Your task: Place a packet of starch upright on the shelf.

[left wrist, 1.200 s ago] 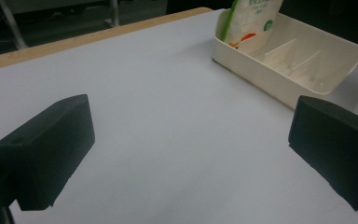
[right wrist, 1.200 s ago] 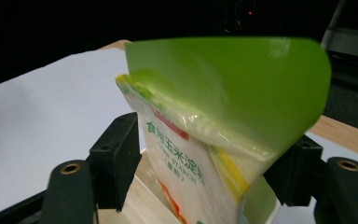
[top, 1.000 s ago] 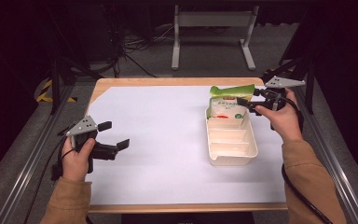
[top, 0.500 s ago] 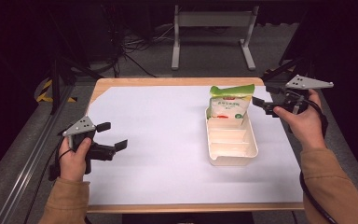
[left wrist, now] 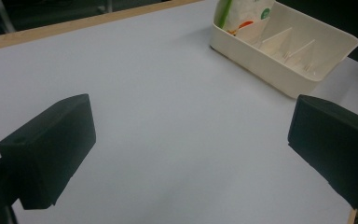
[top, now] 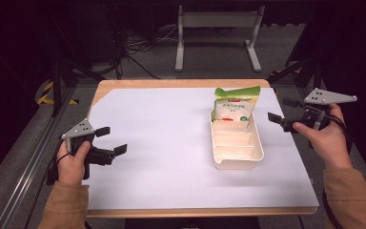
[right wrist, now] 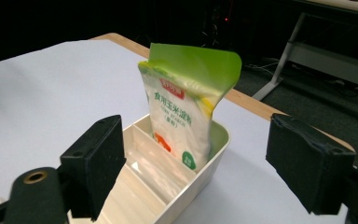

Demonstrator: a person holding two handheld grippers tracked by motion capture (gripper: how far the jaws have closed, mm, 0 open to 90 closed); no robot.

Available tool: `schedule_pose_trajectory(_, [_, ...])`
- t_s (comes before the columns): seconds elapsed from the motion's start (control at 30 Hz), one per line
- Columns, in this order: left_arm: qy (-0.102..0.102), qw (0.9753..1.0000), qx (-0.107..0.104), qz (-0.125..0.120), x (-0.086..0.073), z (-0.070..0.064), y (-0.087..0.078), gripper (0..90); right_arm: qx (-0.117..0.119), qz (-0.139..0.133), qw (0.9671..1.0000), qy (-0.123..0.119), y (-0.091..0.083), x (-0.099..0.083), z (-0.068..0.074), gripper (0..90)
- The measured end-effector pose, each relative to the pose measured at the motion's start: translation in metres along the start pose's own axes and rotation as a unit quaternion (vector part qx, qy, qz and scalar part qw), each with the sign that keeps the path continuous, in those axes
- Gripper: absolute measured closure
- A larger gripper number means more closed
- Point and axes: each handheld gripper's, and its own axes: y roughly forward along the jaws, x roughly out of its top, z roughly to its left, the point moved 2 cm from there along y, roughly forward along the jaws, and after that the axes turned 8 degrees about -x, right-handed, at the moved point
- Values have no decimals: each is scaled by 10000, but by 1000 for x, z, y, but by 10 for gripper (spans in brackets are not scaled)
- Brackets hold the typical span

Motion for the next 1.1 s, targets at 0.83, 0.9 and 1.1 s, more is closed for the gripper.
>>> schedule_pose_trajectory(0.83, [-232,9997,68,-2,-10,13,1,22,159,155,9997,67,-13,-92,5,190])
schedule_pose_trajectory(0.9, [-219,9997,78,19,-11,14,3,22,100,191,9997,72,-12,-98,4,190])
schedule_pose_trajectory(1.1, [-276,9995,125,58,-14,17,5,21,21,319,9994,136,-5,-116,3,187])
